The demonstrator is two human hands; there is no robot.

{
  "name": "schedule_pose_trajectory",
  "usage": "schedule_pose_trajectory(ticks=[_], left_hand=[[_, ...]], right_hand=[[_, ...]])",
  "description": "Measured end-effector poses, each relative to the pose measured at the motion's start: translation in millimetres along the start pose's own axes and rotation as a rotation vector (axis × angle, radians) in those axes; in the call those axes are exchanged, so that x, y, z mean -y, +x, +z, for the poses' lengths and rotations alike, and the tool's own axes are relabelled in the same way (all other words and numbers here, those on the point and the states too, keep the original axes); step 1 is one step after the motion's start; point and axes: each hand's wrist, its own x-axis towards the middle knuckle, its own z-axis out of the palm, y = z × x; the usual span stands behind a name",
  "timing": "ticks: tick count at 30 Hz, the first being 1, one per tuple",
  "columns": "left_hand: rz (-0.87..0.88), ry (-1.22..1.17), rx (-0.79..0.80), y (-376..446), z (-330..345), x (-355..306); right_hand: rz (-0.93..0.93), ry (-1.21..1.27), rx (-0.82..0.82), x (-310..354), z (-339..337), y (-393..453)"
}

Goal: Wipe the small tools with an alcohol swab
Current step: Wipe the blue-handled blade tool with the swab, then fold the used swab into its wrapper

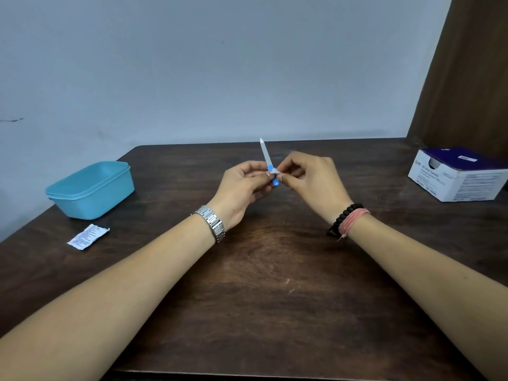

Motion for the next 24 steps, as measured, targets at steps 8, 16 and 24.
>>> schedule_pose_trajectory(ticks=[8, 16, 24], left_hand=[[0.128, 0.29, -0.102, 1, -25, -30], [0.292, 1.057, -0.44, -23, -150, -95], [-0.097, 1.559, -0.581, -50, -242, -134]], right_hand=[[0.019, 0.051, 0.023, 7, 1, -3], [0.085, 0.139, 0.1, 17, 5, -7], [0.087, 0.166, 0.152, 19, 14, -10]])
